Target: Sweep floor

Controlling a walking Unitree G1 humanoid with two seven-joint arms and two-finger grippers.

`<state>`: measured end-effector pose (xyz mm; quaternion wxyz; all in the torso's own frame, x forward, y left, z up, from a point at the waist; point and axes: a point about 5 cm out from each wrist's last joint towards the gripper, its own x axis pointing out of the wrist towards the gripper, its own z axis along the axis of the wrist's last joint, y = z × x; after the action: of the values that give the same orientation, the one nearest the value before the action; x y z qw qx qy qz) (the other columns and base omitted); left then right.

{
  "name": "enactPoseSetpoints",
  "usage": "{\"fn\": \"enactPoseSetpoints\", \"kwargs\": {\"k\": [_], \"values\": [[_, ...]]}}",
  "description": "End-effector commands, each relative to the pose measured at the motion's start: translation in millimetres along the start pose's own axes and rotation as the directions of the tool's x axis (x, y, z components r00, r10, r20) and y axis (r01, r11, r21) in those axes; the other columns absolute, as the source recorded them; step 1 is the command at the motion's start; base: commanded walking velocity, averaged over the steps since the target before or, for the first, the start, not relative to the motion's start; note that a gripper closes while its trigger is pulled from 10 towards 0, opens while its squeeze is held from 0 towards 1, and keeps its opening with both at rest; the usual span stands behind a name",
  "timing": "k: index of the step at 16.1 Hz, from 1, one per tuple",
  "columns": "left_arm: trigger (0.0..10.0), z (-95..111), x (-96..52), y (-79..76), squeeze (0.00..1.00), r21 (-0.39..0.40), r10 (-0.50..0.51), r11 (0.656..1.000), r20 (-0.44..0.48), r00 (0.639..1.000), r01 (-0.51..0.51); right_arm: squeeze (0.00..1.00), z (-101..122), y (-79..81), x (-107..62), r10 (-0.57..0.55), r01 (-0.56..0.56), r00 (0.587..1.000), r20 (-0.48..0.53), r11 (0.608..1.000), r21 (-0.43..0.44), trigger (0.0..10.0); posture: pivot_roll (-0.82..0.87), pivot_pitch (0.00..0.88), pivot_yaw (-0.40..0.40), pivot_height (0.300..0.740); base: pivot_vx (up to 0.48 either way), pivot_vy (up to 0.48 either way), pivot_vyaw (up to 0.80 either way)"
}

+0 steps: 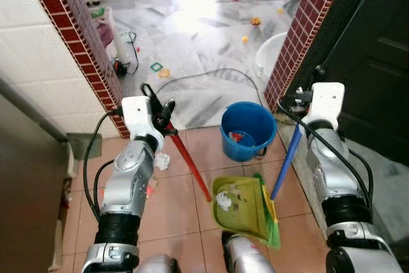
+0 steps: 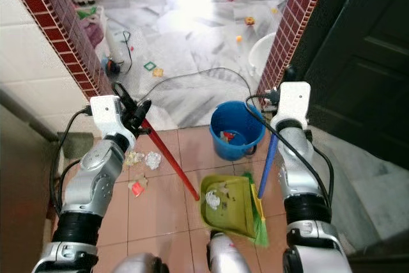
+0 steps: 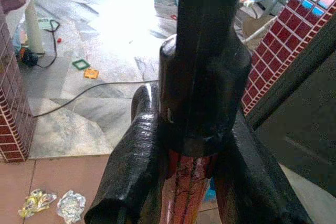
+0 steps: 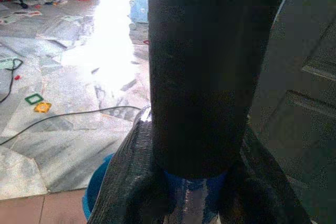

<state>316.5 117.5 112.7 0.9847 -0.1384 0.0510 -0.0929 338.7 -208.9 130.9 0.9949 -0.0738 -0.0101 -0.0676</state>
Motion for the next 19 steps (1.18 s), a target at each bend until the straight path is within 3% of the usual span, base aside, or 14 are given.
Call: {"fn": "enactPoseSetpoints", "kwargs": {"k": [1, 7, 9, 12, 15, 19], "values": [[10.0, 14, 1.0, -5.6, 0.00, -0.019, -0.035, 0.999, 0.066, 0.997, 0.036, 0.00, -6, 0.1, -0.6, 0.004, -0.004, 0.999, -0.032, 1.000, -0.002, 10.0, -0.08, 0.095, 0.030, 0.740, 0.000, 0.000, -0.80], [10.0, 14, -3.5, -4.9, 0.00, 0.004, -0.035, 0.999, 0.072, 0.997, 0.035, 0.00, -8, 5.6, -3.1, 0.025, -0.025, 0.999, -0.029, 1.000, -0.001, 10.0, -0.08, 0.094, 0.031, 0.740, 0.000, 0.000, -0.80], [10.0, 18, -11.8, 0.8, 0.00, 0.073, -0.037, 0.997, 0.099, 0.994, 0.030, 0.00, -7, 12.9, -6.3, 0.049, -0.049, 0.999, -0.015, 0.999, 0.006, 10.0, -0.08, 0.093, 0.033, 0.740, 0.000, 0.000, -0.80], [10.0, 20, -16.9, 12.2, 0.00, 0.093, 0.006, 0.996, 0.117, 0.993, -0.017, 0.00, -7, 20.5, -7.4, 0.070, -0.070, 0.998, -0.007, 0.997, 0.016, 10.0, -0.07, 0.090, 0.031, 0.740, 0.000, 0.000, -0.80], [10.0, 20, -25.7, 25.7, 0.00, 0.100, 0.053, 0.993, 0.110, 0.993, -0.065, 0.00, 2, 50.5, -15.9, 0.253, -0.253, 0.967, 0.024, 0.967, -0.007, 10.0, -0.07, 0.086, 0.025, 0.740, 0.000, 0.000, -0.80], [10.0, 31, -37.8, 38.4, 0.00, 0.107, 0.108, 0.986, 0.151, 0.983, -0.125, 0.00, 2, 50.0, -29.8, 0.343, -0.344, 0.939, -0.013, 0.939, -0.004, 10.0, -0.09, 0.086, 0.016, 0.740, 0.000, 0.000, -0.69]]}}
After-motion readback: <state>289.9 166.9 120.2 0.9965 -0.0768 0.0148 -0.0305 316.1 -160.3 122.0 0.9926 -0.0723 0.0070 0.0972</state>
